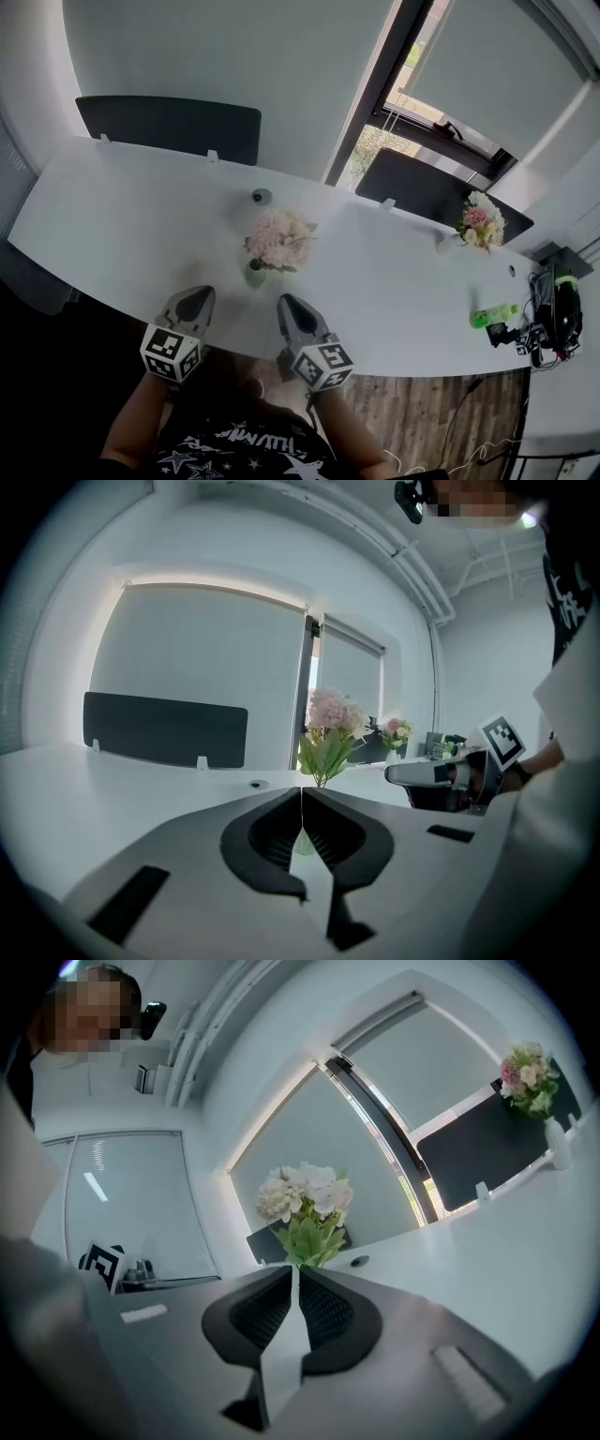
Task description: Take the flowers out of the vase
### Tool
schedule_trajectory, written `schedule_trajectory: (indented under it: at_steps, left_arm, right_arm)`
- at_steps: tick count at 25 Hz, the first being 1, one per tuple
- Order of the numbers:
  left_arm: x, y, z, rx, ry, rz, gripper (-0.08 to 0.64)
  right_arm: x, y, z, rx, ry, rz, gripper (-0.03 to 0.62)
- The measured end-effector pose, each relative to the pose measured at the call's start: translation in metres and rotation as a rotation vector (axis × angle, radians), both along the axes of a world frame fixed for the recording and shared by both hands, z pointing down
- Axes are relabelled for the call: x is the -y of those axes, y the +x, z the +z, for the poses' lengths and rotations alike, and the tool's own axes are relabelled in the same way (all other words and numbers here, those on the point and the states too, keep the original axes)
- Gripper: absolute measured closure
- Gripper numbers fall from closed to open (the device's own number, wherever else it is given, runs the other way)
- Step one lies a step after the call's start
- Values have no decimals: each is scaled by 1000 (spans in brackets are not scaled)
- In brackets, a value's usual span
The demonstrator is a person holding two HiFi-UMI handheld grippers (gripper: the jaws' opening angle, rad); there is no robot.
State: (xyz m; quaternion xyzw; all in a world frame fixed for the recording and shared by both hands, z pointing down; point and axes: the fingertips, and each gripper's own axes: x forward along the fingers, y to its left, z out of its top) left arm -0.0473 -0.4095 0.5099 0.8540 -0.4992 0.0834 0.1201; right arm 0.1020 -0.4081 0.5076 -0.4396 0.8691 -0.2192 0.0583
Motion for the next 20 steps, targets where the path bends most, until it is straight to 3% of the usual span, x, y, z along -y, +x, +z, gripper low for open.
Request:
schedule_trajectory:
  at_steps: [5,11,13,15,20]
  left_arm:
    - [22,7,11,-5,-19,59,551]
    - [52,15,32,48,-19,128,549]
    - [59,14,43,61,-26,146,540]
    - [65,17,49,56,-40,167,482]
    - [74,26,58,52,-56,230,447]
  right_arm:
    - [16,-6,9,-2,-17,-11,553]
    - [39,-25,25,-27,-35,-86,371]
    - [47,-32,30,-36,-45,-99,354]
    - [55,-37,34,-34,-51,-97,350]
    - [72,-49,39,-57,-34,-108,347]
